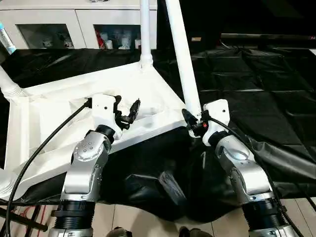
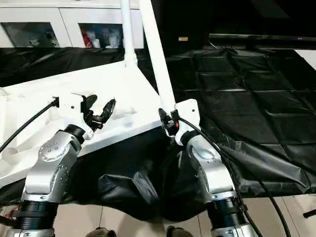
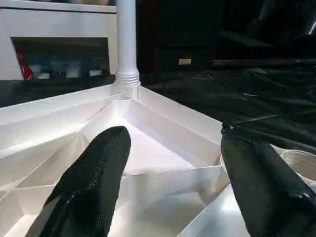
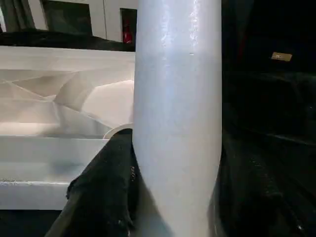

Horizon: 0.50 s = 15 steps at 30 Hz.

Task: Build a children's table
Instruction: Insert table leg to table base

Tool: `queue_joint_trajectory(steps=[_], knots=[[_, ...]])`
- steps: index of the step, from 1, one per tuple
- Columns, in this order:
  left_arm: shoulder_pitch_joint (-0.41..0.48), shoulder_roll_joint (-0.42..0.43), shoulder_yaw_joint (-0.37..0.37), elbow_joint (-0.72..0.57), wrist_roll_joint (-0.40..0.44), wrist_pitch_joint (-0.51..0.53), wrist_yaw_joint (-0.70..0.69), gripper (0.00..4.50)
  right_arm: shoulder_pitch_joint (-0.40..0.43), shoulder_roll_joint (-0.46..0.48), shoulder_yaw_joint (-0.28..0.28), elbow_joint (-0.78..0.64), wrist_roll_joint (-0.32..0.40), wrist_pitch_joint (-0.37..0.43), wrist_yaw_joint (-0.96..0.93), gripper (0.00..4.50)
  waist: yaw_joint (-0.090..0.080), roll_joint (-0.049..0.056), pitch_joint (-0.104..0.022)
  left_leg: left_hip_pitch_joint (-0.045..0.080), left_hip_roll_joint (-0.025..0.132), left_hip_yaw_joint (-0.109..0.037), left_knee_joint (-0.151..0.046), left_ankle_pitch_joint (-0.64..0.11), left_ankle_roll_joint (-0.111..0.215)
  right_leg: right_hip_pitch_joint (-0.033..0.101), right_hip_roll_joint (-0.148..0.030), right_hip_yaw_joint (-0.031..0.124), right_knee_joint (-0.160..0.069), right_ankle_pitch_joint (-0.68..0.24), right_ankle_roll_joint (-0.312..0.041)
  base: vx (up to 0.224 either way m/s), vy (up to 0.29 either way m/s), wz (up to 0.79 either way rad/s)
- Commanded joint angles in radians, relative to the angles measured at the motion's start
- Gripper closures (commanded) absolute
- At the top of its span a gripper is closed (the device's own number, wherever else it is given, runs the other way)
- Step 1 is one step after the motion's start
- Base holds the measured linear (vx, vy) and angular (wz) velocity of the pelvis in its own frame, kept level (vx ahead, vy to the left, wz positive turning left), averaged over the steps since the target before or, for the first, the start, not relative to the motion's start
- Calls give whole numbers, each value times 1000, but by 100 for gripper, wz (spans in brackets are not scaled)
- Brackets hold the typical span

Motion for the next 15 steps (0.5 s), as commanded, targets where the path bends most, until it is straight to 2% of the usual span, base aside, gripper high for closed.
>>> queue_joint_trajectory(steps=[1, 15], knots=[[-5, 0, -7, -15, 5, 6, 4, 114, -2, -2, -4, -8, 4, -7, 2, 263, 1, 1, -96, 11, 11, -7, -59, -208, 44, 67, -34, 42, -71, -287, -122, 0, 0, 0], [-5, 0, -7, -15, 5, 6, 4, 114, -2, -2, -4, -8, 4, -7, 2, 263, 1, 0, -95, 11, 11, -7, -60, -209, 44, 67, -34, 42, -72, -295, -118, 0, 0, 0]])
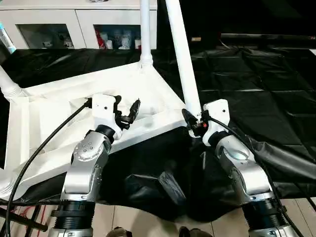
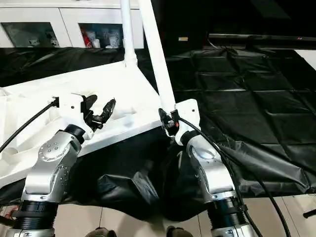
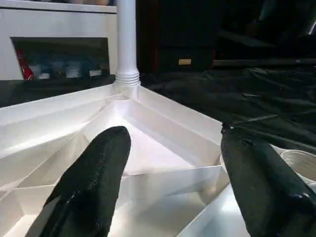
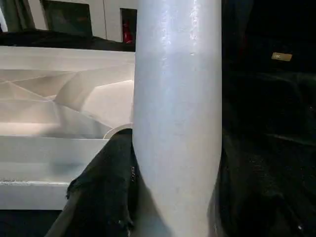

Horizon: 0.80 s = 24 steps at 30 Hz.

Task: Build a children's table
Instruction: Insert table leg to table base

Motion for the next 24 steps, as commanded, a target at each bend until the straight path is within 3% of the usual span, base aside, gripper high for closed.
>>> queue_joint_trajectory(steps=[1, 24], knots=[[-5, 0, -7, -15, 5, 6, 4, 114, -2, -2, -4, -8, 4, -7, 2, 263, 1, 0, -96, 10, 10, -7, -59, -208, 44, 67, -34, 42, -71, -293, -118, 0, 0, 0], [-5, 0, -7, -15, 5, 6, 4, 114, -2, -2, -4, -8, 4, -7, 2, 263, 1, 0, -95, 11, 10, -7, -60, -211, 44, 67, -34, 41, -71, -297, -117, 0, 0, 0]])
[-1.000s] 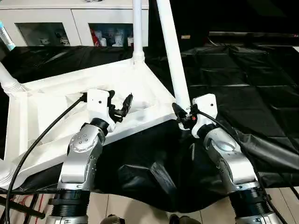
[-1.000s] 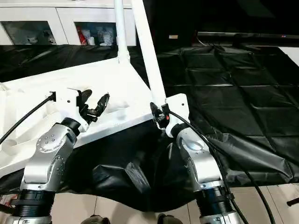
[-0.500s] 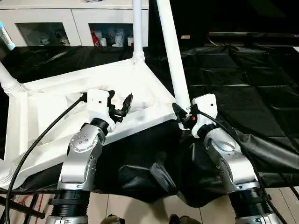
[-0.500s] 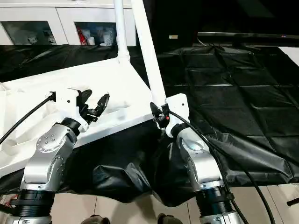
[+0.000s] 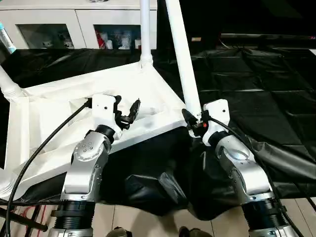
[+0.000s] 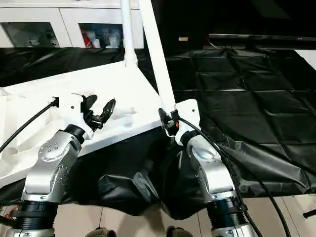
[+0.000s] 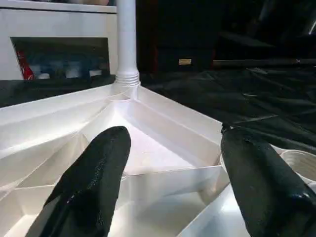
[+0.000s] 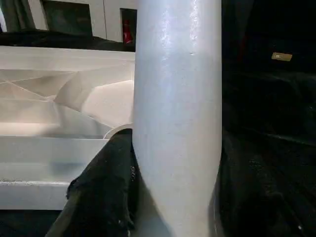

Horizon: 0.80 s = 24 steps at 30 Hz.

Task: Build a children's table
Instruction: Insert table leg to table base

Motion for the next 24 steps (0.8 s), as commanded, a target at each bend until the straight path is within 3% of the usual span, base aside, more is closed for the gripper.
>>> queue_joint_trajectory(steps=[1, 24], knots=[[-5, 0, -7, -15, 5, 6, 4, 114, -2, -2, -4, -8, 4, -7, 2, 263, 1, 0, -96, 11, 10, -7, -59, -208, 44, 67, -34, 42, -71, -295, -117, 0, 0, 0], [-5, 0, -7, -15, 5, 6, 4, 114, -2, -2, -4, -8, 4, -7, 2, 263, 1, 0, -95, 10, 11, -7, -60, -210, 44, 67, -34, 41, -71, -295, -118, 0, 0, 0]])
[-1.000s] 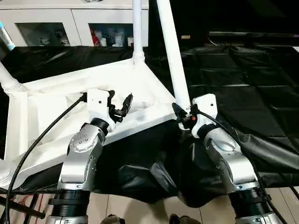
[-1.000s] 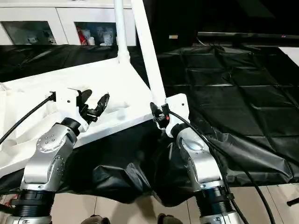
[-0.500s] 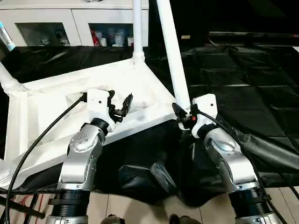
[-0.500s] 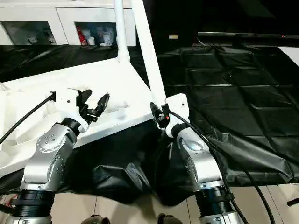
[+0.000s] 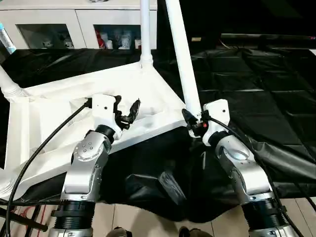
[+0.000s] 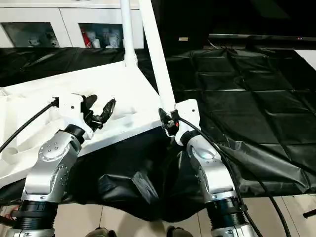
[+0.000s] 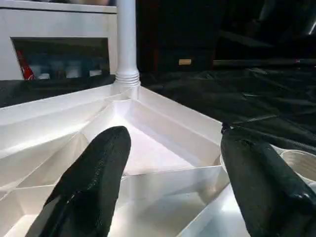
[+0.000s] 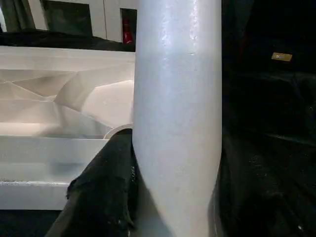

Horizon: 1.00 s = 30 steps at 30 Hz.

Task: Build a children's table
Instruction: Insert table leg to table base

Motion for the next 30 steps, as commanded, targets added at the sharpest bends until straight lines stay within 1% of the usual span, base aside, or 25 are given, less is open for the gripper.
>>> queue_joint_trajectory(steps=[1, 30], knots=[[-5, 0, -7, -15, 5, 6, 4, 114, -2, -2, -4, -8, 4, -7, 2, 263, 1, 0, -96, 10, 10, -7, -59, -209, 44, 67, -34, 41, -71, -293, -118, 0, 0, 0], [-5, 0, -7, -15, 5, 6, 4, 114, -2, -2, -4, -8, 4, -7, 2, 263, 1, 1, -96, 11, 11, -7, -60, -210, 44, 66, -34, 41, -71, -291, -121, 0, 0, 0]])
